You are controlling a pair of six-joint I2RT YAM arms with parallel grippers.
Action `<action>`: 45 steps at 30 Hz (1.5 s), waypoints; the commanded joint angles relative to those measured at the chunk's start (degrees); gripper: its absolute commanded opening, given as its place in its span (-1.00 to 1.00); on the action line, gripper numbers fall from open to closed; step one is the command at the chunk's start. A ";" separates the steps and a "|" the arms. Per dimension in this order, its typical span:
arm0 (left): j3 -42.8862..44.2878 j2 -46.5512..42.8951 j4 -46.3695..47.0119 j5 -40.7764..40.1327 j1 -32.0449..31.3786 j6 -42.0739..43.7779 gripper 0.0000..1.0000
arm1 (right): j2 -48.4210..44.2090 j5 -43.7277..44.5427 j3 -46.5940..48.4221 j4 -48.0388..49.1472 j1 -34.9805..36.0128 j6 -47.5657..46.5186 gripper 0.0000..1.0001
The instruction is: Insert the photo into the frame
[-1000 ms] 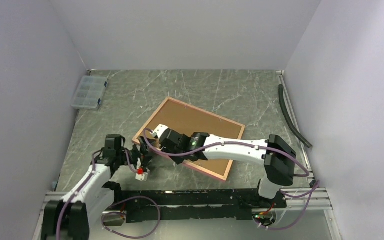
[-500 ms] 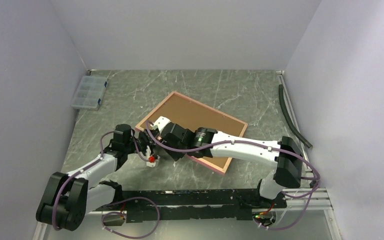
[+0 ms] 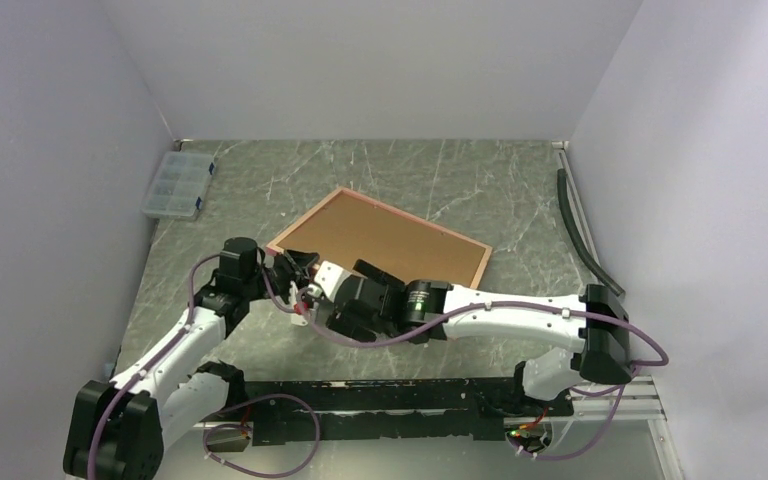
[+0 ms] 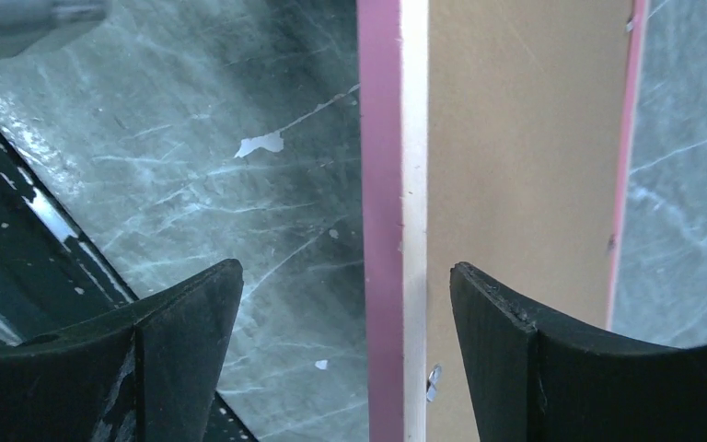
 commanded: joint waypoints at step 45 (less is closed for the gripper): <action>8.38 -6.16 -12.05 0.79 0.04 -5.66 -0.42 | -6.66 14.96 -18.90 24.52 -2.88 -26.29 0.57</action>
